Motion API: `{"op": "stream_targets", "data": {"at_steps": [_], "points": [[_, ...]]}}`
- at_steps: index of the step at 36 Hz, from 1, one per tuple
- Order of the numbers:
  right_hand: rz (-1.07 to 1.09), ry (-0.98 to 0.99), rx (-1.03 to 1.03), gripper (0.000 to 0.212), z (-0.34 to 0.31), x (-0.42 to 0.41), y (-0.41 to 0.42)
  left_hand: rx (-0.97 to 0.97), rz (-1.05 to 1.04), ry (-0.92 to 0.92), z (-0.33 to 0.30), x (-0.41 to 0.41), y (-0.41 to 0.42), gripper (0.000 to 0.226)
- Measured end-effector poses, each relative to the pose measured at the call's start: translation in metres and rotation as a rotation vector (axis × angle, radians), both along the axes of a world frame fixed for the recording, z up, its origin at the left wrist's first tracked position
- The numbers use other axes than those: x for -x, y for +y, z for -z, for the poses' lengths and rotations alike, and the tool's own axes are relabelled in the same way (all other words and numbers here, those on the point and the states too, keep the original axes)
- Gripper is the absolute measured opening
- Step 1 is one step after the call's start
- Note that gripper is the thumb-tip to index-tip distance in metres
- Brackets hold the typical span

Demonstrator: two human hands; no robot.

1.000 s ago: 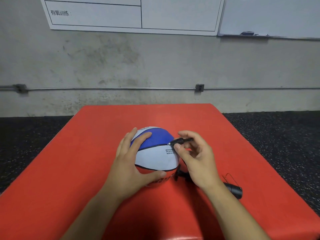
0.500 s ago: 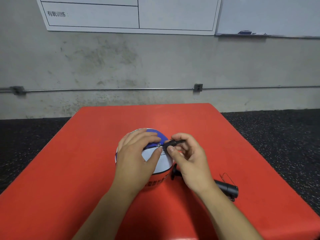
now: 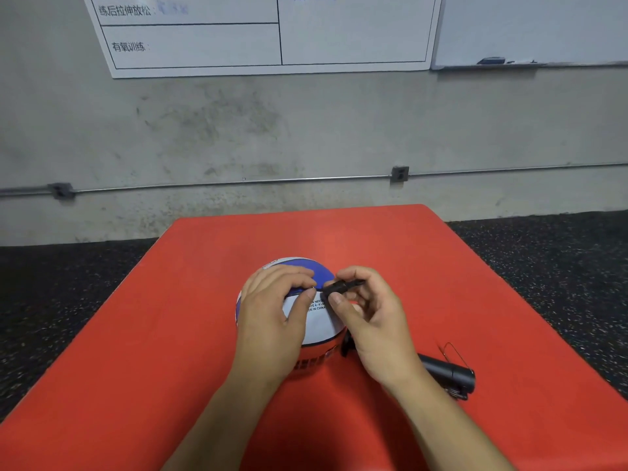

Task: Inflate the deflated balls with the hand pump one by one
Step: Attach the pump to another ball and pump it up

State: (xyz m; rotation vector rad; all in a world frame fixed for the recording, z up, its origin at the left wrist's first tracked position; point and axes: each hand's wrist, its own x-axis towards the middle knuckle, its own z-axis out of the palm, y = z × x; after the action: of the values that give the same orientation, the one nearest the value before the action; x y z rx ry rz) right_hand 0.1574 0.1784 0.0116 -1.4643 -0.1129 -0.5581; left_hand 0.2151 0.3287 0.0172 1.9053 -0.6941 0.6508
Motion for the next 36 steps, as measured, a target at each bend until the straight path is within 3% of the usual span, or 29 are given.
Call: {"op": "stream_targets", "data": {"at_steps": [17,23,36], "points": [[0.008,-0.024,-0.001,0.025,0.002,-0.006,0.009,0.083,0.048,0.037,0.003,-0.006,0.012,0.008],[0.007,-0.029,-0.023,0.024,0.004,-0.007,0.013,0.042,0.025,0.101,0.001,-0.009,0.019,0.020],[0.014,-0.035,-0.053,0.024,0.007,-0.008,0.020,0.057,-0.022,0.055,-0.001,-0.004,0.017,0.003]]}}
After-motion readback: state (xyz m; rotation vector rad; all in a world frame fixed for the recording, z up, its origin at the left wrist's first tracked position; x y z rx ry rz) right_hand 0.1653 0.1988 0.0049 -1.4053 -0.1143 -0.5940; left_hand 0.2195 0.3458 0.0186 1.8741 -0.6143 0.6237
